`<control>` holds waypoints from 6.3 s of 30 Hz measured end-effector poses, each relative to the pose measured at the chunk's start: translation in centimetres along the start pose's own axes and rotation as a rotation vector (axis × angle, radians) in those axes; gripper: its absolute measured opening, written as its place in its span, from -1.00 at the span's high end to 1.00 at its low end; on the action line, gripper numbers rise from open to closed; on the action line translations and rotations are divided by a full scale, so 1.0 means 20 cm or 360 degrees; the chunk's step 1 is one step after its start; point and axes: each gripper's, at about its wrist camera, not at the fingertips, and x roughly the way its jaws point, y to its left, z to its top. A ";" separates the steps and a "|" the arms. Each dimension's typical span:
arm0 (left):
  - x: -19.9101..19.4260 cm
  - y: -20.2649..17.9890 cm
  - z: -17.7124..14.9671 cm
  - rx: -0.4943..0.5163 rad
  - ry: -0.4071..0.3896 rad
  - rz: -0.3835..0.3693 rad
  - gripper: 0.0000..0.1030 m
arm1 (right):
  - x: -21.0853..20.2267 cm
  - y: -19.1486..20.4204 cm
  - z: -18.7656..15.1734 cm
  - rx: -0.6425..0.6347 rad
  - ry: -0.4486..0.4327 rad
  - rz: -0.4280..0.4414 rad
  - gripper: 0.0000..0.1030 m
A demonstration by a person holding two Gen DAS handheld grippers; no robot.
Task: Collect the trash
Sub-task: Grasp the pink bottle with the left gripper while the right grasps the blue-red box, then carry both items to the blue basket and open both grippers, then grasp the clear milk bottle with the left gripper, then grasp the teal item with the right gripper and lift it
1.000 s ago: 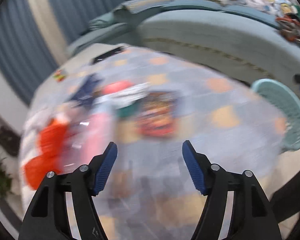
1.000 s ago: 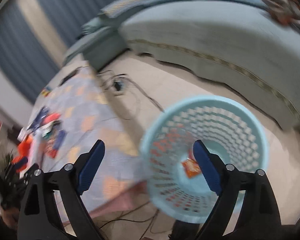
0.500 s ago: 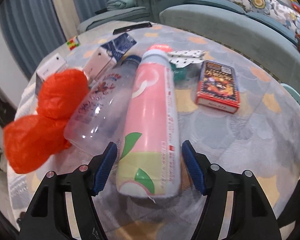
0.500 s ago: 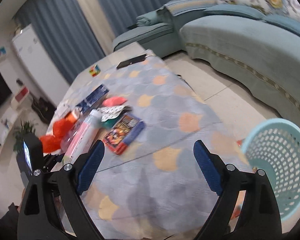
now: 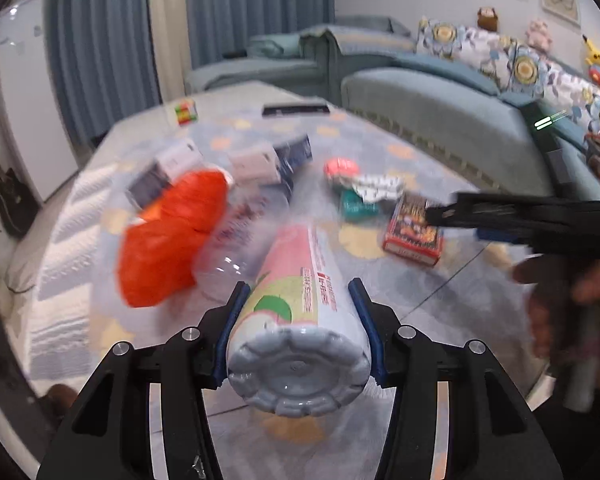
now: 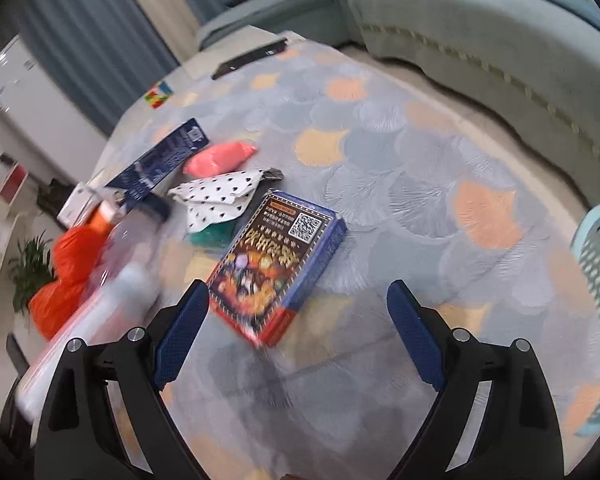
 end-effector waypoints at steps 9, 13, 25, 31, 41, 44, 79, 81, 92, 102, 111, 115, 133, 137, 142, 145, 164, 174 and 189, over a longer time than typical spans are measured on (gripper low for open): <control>-0.23 0.09 -0.02 -0.0161 -0.0170 0.0063 0.06 | 0.21 0.23 0.02 -0.0265 -0.0041 -0.0325 -0.81; -0.24 0.09 -0.01 -0.0139 -0.0198 0.0082 0.06 | 0.21 0.25 -0.04 -0.0423 -0.0095 -0.0319 -0.62; -0.30 0.06 0.01 -0.0097 -0.0277 0.0058 0.06 | -0.02 0.14 -0.12 -0.0428 -0.0158 -0.0182 0.71; -0.32 0.04 0.02 -0.0086 -0.0304 0.0042 0.06 | -0.17 0.11 -0.16 -0.0480 -0.0254 -0.0149 0.71; -0.35 0.00 0.03 -0.0059 -0.0356 -0.0003 0.06 | -0.38 0.03 -0.17 -0.0460 -0.0362 -0.0071 0.71; -0.34 -0.01 0.04 -0.0050 -0.0358 -0.0008 0.06 | -0.43 0.03 -0.18 -0.0475 -0.0388 -0.0060 0.71; -0.33 -0.44 0.14 0.0121 -0.0393 -0.0307 0.06 | -0.81 -0.46 -0.24 -0.0309 -0.0498 -0.0156 0.71; -0.33 -0.51 0.16 0.0143 -0.0393 -0.0362 0.06 | -0.85 -0.54 -0.24 -0.0263 -0.0508 -0.0185 0.71; -0.23 -0.97 0.29 0.0223 -0.0340 -0.0701 0.06 | -0.89 -1.08 -0.24 0.0068 -0.0414 -0.0362 0.71; 0.09 -1.54 0.36 0.0223 -0.0127 -0.0961 0.06 | -0.75 -1.57 -0.32 0.0628 -0.0126 -0.0274 0.69; 0.25 -1.65 0.31 0.0253 0.0036 -0.0946 0.05 | -0.77 -1.63 -0.32 0.0707 -0.0158 -0.0328 0.01; 0.26 -1.59 0.31 0.0207 0.0059 -0.0966 0.04 | -0.78 -1.62 -0.31 0.0709 -0.0171 -0.0335 0.00; 0.23 -0.68 0.24 0.0384 0.0051 0.0081 -0.38 | -0.77 -1.29 -0.23 0.0502 -0.0261 -0.0249 -0.01; 0.29 -0.25 0.21 0.0223 0.0174 0.0281 -0.38 | -0.73 -1.07 -0.20 0.0315 -0.0265 -0.0184 -0.05; 0.36 -0.01 0.21 0.0154 0.0179 0.0233 -0.38 | -0.64 -0.83 -0.18 0.0188 -0.0225 -0.0126 -0.08; 0.43 0.13 0.22 0.0115 0.0213 0.0219 -0.38 | -0.61 -0.69 -0.18 0.0094 -0.0205 -0.0079 -0.08; 0.49 0.17 0.17 -0.0041 0.0292 -0.0062 -0.03 | -0.16 0.25 0.06 -0.0724 -0.0063 0.0155 -0.16; 0.11 0.18 0.16 -0.0093 0.0043 -0.0016 -0.02 | 0.24 0.44 0.16 -0.0780 -0.0053 0.0058 -0.16; 0.01 0.15 0.22 -0.0084 -0.0070 -0.0064 -0.02 | 0.01 0.30 0.14 -0.0614 -0.0110 0.0283 0.36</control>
